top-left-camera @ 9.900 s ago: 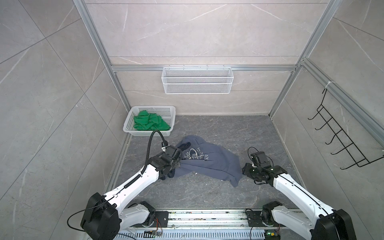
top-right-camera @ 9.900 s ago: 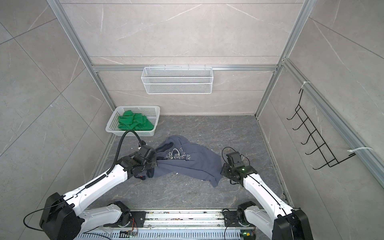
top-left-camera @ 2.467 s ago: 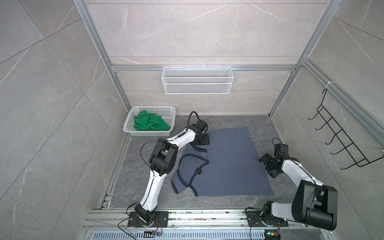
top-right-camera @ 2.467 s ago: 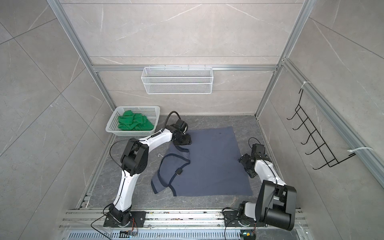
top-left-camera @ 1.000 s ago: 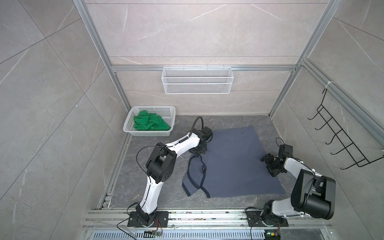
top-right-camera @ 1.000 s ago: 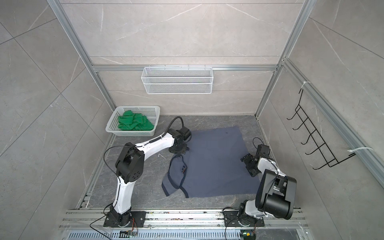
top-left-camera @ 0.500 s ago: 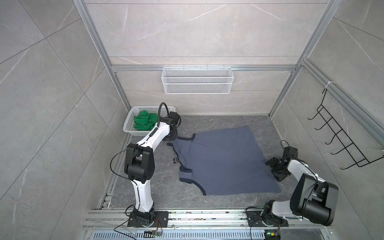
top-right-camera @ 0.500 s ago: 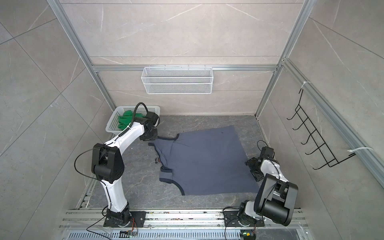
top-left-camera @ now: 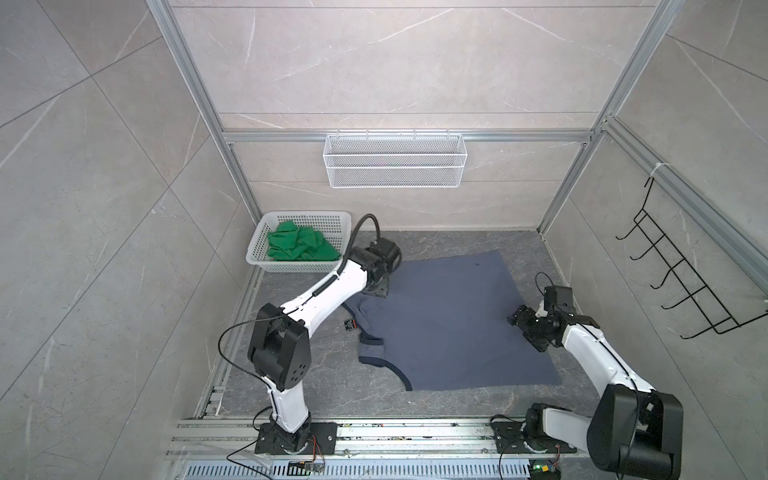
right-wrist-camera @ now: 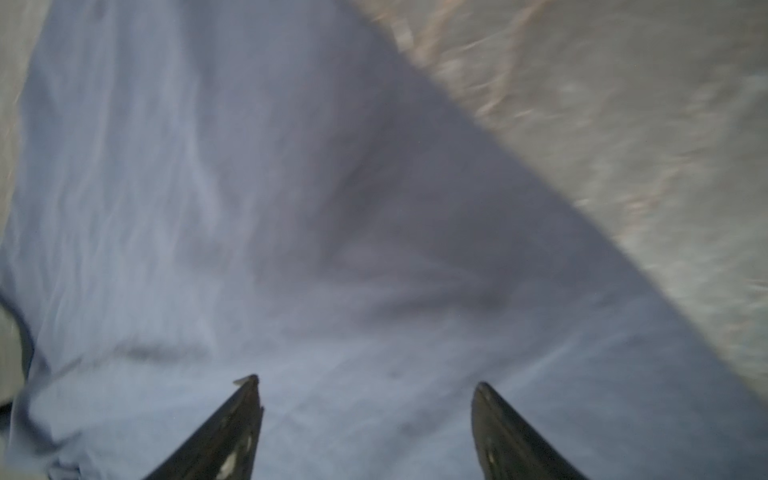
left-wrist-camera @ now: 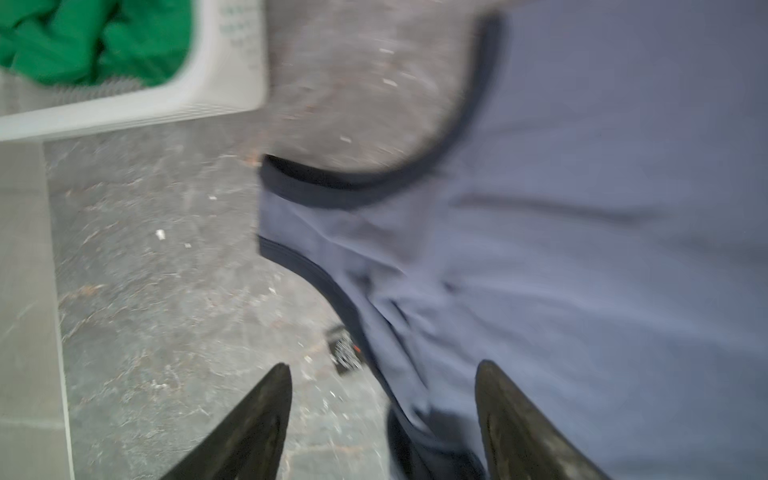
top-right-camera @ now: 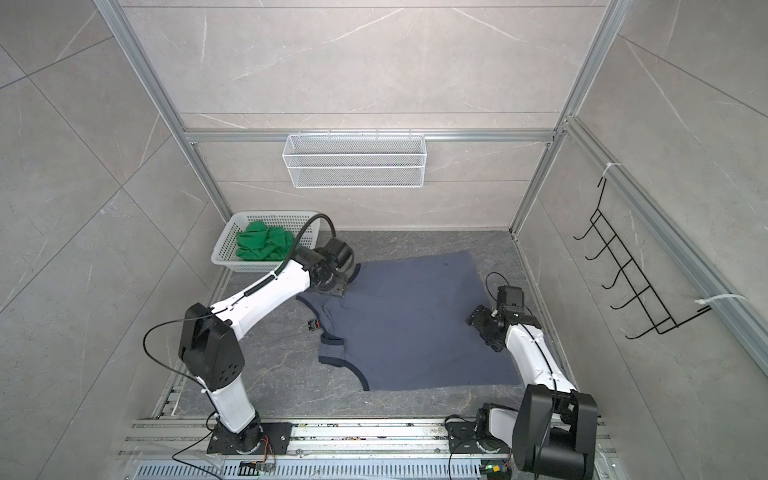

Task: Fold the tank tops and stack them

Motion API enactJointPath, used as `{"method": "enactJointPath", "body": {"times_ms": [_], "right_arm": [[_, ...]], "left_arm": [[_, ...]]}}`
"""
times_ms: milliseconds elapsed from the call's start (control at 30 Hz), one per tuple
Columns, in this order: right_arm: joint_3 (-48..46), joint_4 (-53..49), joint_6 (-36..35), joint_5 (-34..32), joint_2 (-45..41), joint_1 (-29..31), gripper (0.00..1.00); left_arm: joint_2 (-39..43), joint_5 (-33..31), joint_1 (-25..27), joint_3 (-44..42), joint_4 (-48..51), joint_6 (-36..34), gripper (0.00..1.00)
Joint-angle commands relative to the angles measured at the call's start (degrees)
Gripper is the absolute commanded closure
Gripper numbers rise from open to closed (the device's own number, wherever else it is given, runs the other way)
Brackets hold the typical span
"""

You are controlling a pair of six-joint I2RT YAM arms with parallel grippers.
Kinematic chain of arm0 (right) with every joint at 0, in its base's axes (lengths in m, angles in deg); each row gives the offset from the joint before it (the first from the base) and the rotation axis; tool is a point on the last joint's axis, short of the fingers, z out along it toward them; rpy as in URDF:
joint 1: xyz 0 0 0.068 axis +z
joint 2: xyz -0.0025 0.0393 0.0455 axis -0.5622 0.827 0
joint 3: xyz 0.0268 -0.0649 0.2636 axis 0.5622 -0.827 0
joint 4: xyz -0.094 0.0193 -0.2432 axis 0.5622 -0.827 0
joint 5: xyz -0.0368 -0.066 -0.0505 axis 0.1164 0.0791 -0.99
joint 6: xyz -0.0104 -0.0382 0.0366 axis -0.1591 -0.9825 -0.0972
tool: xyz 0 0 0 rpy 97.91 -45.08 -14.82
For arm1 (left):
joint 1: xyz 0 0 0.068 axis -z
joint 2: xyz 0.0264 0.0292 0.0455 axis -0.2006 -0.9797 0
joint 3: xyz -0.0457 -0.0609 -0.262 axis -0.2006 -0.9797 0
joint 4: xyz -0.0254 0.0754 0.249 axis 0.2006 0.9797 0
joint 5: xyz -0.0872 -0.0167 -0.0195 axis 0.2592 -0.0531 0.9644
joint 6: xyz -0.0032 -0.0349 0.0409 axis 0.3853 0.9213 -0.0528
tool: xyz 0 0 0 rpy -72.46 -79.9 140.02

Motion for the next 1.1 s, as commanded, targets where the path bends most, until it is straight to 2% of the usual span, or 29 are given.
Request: {"method": "enactJointPath", "body": {"times_ms": [0,133,267,467,567,833,933,1067], "right_arm": [[-0.97,-2.77,-0.25,0.02,-2.32,3.95,0.2],[-2.09,-2.01,0.08,-0.34,-2.62,5.78,0.2],[-2.45,-0.67,0.42,0.39,-1.7,6.3,0.2],[-2.89,1.03,0.22,0.77,0.84,6.71,0.2],[-3.47,2.27,0.06,0.6,2.92,6.67,0.2],[-3.92,4.13,0.58,0.48,4.79,6.71,0.2],[-3.46,3.91,0.36,-0.31,5.32,6.65,0.2],[-2.62,2.94,-0.3,-3.27,7.48,6.66,0.2]], "left_arm": [[1.72,1.11,5.17,-5.3,4.43,4.26,0.28],[-1.66,0.77,11.15,-7.24,7.73,7.99,0.28],[-6.61,1.51,13.52,-7.54,9.18,10.69,0.3],[-8.8,3.05,13.69,-10.35,8.85,13.11,0.44],[-7.75,4.06,13.76,-13.21,8.3,13.99,0.49],[-2.12,4.13,13.72,-20.14,7.43,16.73,0.72],[0.54,1.3,13.65,-20.49,9.4,17.65,0.82],[7.99,-1.11,10.79,-22.9,10.58,18.34,0.88]]}}
